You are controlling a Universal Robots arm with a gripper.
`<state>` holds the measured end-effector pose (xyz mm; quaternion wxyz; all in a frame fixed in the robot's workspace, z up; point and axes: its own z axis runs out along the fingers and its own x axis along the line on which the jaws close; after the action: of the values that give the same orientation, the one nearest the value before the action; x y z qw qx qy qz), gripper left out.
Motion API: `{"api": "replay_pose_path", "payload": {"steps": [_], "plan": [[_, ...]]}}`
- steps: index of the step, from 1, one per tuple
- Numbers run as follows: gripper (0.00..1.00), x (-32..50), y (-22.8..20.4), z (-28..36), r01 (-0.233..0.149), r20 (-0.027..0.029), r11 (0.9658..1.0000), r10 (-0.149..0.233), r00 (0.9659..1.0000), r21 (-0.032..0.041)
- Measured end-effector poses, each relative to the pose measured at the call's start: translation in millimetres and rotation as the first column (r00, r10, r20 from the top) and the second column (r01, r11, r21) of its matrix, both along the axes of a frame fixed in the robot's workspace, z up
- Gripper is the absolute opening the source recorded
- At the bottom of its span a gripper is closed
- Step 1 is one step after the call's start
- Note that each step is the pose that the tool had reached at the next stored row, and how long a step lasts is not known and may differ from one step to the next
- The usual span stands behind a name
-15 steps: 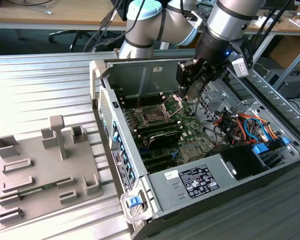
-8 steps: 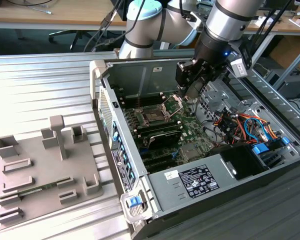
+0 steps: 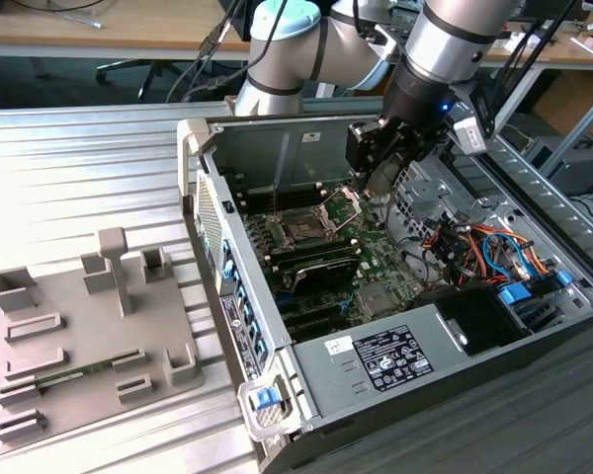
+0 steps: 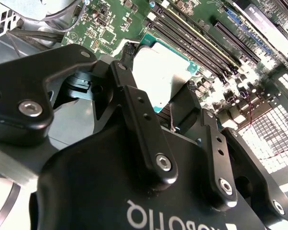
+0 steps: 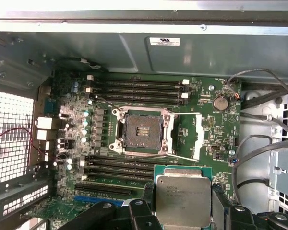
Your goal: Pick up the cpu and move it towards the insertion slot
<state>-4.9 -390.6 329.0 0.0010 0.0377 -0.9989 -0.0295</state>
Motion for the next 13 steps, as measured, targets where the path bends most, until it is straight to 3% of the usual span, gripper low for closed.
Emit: {"api": "replay_pose_path", "payload": {"steps": [13], "plan": [[0.55,0.0,3.0,-5.3,0.0,0.0,1.0,0.0,1.0,0.0]]}}
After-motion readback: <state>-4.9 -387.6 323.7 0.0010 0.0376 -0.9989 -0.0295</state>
